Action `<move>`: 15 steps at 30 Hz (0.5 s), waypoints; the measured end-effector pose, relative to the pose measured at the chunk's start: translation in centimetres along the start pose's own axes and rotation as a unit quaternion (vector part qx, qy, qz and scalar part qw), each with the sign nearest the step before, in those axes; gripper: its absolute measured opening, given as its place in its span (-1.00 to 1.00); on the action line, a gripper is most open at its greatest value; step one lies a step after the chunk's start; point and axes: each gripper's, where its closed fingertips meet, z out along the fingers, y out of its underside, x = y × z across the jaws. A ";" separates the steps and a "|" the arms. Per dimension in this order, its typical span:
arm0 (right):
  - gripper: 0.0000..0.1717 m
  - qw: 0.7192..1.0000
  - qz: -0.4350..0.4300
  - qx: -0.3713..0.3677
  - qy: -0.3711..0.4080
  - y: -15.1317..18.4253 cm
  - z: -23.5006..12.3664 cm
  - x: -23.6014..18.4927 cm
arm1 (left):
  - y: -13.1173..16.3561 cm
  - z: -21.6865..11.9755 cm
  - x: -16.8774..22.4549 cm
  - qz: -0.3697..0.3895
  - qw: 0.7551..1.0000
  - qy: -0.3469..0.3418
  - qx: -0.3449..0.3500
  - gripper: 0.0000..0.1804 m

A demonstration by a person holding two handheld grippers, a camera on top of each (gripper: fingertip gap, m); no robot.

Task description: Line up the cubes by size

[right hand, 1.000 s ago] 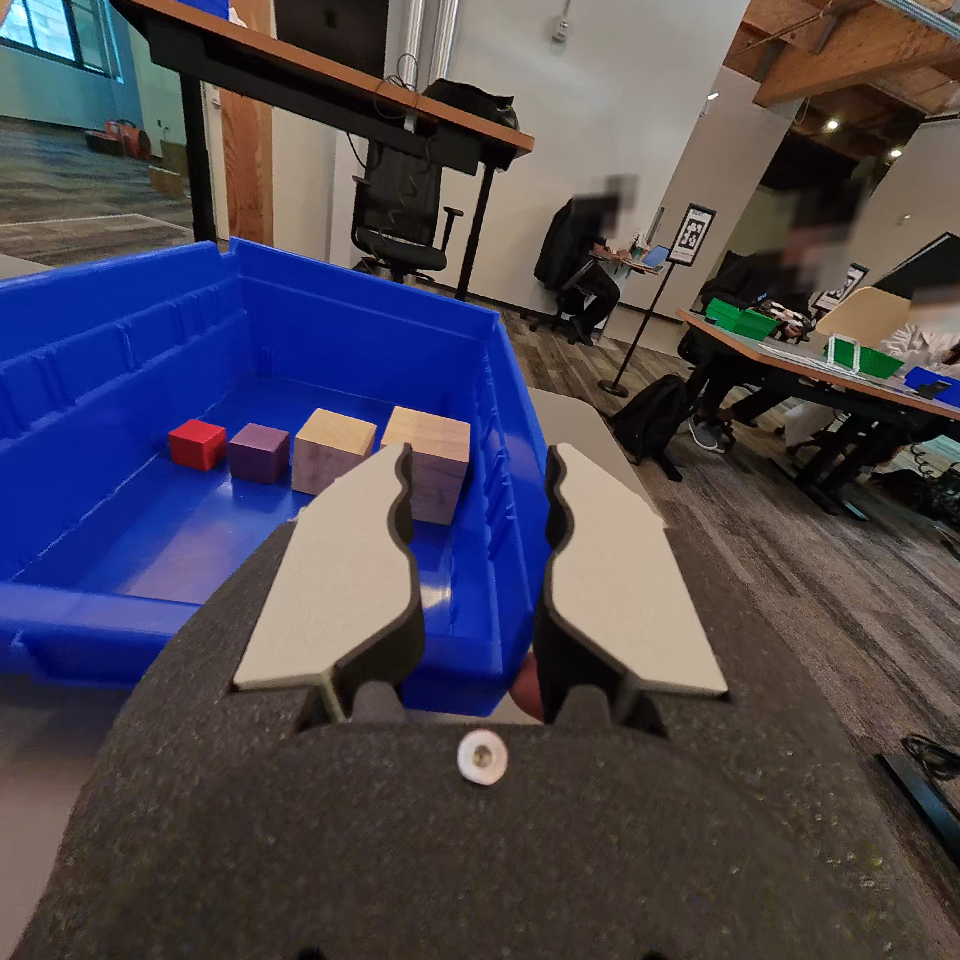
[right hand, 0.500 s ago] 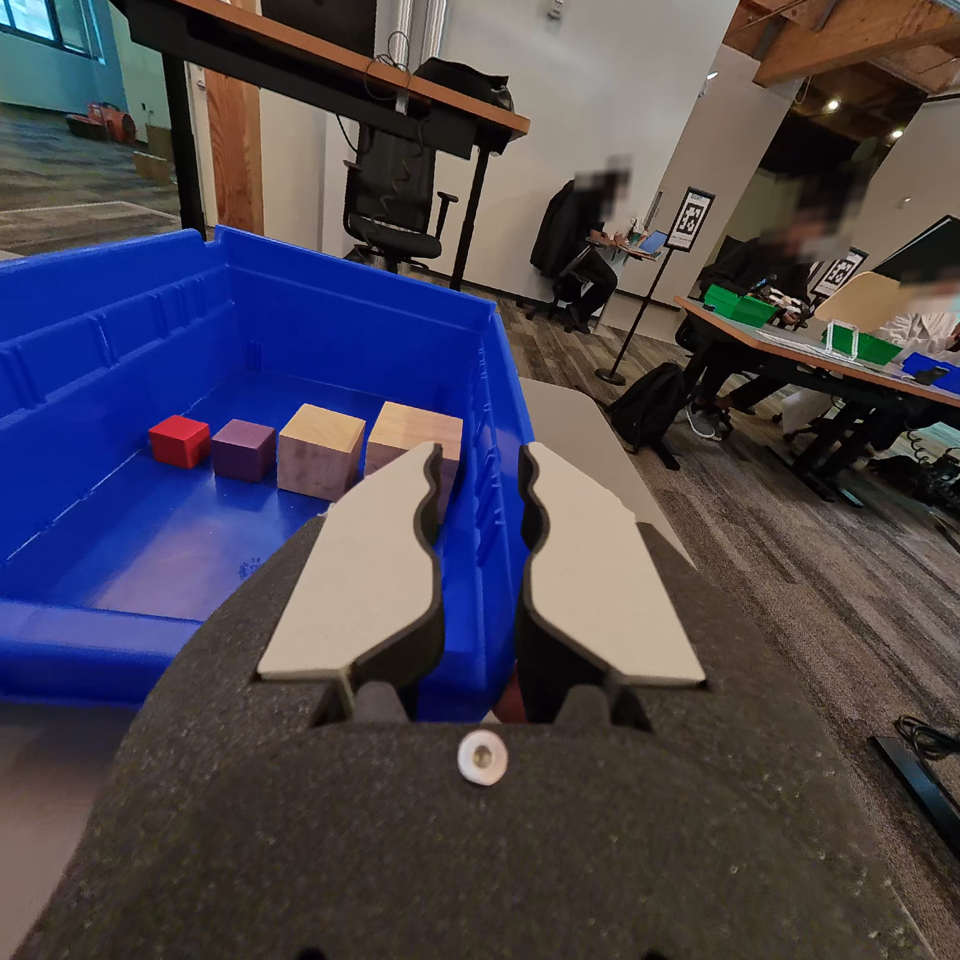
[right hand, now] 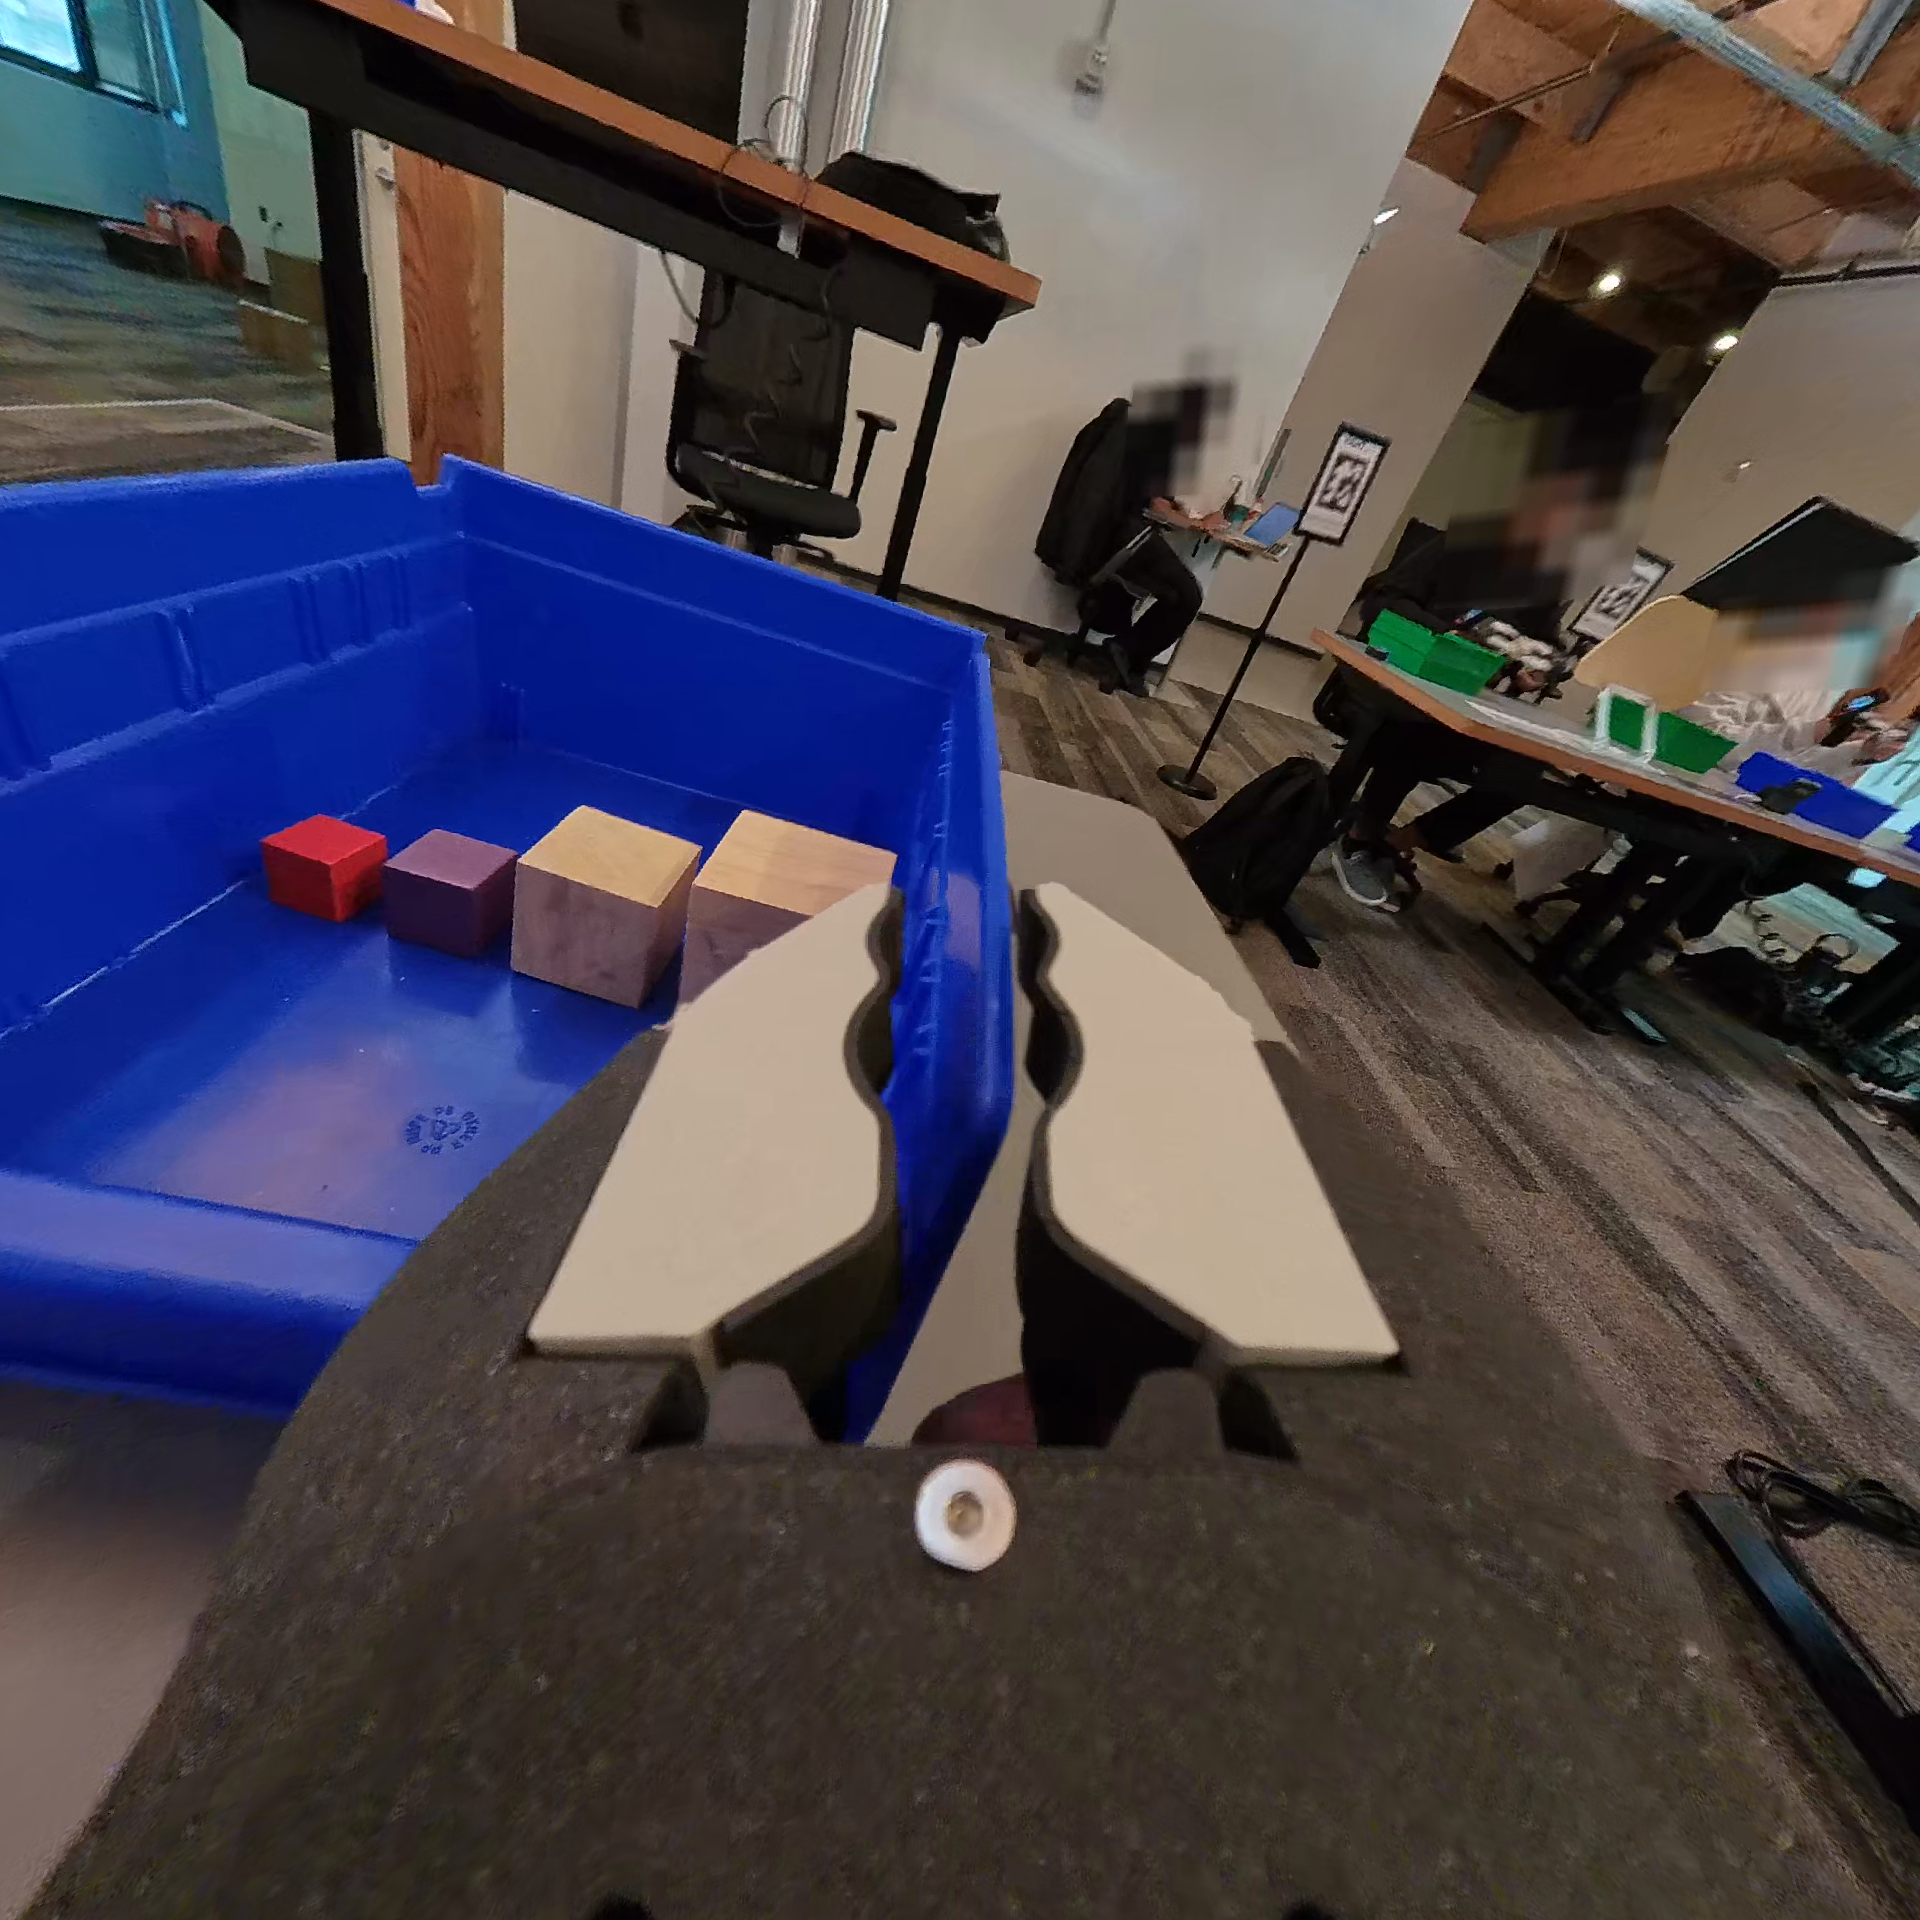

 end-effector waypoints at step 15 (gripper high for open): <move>-0.69 0.990 0.102 -0.074 -0.067 1.3 -0.2 -0.8 | 0.0 0.0 -0.1 -0.006 1.000 0.000 -0.001 -0.93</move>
